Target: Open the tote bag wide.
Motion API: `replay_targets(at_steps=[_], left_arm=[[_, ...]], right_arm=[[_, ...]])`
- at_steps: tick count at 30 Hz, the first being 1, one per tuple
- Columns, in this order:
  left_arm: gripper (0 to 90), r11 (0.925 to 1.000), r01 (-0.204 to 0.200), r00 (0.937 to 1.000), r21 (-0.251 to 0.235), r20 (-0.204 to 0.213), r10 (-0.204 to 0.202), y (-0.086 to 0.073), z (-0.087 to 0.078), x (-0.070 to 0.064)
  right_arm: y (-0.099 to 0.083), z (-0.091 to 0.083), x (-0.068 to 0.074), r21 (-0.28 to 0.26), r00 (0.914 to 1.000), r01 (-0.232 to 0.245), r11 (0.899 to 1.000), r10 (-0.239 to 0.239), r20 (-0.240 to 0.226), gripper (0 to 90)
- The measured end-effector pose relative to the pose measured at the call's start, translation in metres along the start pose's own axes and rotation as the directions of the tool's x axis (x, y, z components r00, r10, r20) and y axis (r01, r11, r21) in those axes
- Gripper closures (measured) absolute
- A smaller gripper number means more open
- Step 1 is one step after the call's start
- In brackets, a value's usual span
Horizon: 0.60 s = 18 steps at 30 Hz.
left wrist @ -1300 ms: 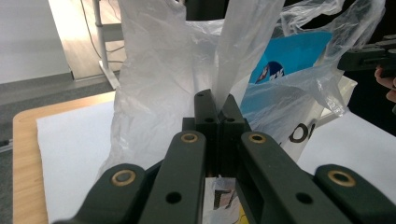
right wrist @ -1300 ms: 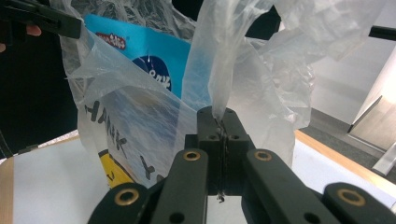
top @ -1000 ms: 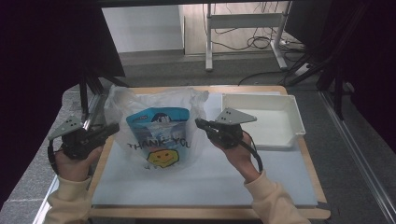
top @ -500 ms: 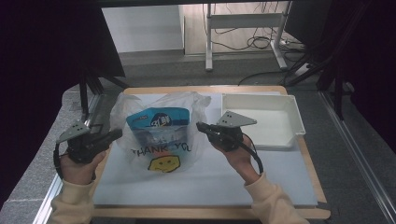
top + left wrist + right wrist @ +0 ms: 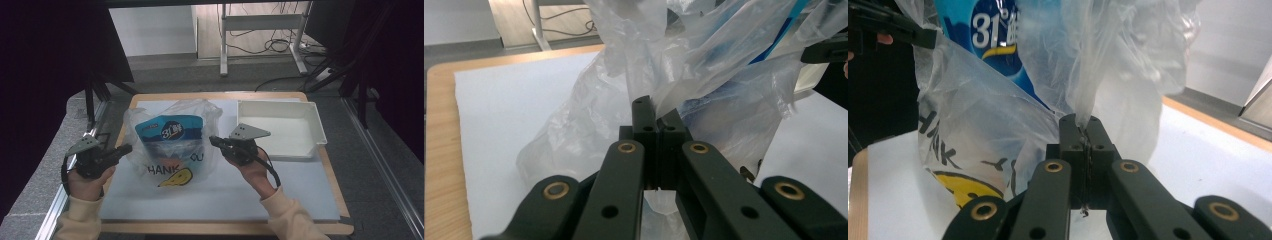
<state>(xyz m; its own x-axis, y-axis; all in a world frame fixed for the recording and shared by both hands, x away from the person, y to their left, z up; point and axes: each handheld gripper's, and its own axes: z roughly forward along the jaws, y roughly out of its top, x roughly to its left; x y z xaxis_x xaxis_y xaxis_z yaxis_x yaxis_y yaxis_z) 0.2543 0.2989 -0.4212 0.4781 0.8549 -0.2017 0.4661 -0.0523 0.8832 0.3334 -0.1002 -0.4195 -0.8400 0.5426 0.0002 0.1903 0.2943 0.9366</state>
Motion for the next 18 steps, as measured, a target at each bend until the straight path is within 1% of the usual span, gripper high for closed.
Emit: replay_targets(at_steps=[5,12,18], left_arm=[[89.7,0.9999,0.008,1.0000,0.014,-0.001,-0.008,-0.005,0.003,0.002],[89.7,0.9988,0.013,0.9999,0.047,0.003,-0.013,-0.015,0.011,0.002],[89.7,0.9986,0.011,0.9999,0.052,0.011,-0.012,-0.018,0.014,0.001]], right_arm=[[-0.007,0.004,0.001,0.023,1.0000,-0.001,1.000,0.001,-0.001,88.6],[-0.017,0.007,0.000,0.060,1.0000,-0.006,0.998,0.006,0.003,88.6],[-0.023,0.008,-0.002,0.076,0.9999,-0.012,0.997,0.012,0.006,88.7]])
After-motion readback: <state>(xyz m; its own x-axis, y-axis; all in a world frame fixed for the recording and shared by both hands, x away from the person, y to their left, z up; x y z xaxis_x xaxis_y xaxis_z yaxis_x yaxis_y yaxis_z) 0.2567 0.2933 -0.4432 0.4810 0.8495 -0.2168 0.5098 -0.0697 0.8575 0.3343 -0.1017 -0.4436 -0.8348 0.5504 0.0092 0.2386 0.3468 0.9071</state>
